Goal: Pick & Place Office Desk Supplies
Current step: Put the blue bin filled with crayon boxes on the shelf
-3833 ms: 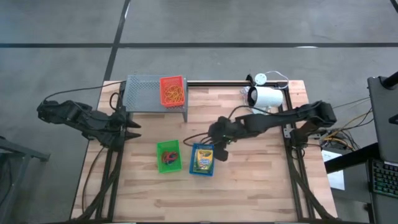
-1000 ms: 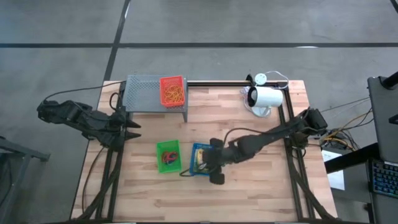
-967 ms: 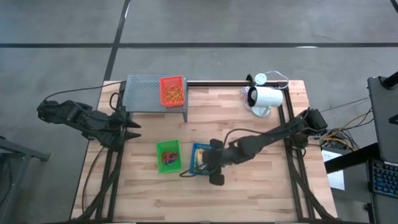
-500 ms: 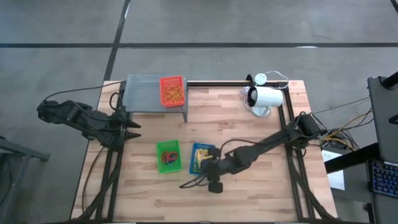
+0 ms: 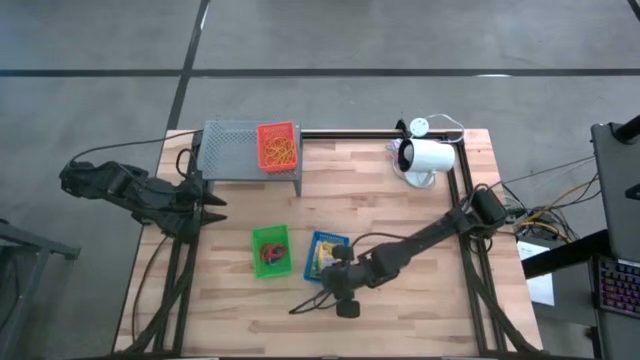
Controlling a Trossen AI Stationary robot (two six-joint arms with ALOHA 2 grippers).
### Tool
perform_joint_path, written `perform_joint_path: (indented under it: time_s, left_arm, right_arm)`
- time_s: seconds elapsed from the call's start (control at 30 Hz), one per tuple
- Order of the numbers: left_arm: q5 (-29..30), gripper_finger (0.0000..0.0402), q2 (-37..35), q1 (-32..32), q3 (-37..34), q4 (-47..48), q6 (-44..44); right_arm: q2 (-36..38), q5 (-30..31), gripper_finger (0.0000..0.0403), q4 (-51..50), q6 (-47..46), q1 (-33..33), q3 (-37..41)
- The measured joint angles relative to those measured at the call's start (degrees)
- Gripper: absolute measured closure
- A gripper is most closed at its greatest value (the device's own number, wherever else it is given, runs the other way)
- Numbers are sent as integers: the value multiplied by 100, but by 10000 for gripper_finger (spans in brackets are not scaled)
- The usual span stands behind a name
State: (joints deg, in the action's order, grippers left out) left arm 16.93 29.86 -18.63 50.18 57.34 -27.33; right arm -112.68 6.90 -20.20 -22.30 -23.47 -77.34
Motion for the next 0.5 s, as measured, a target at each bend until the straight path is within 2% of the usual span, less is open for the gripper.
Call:
perform_joint_path:
  time_s: [0.5]
  left_arm:
    - [0, 201, 0, 1, 1, -1, -2]
  right_arm:
    - [0, -90, 266, 2, -28, -28, 64]
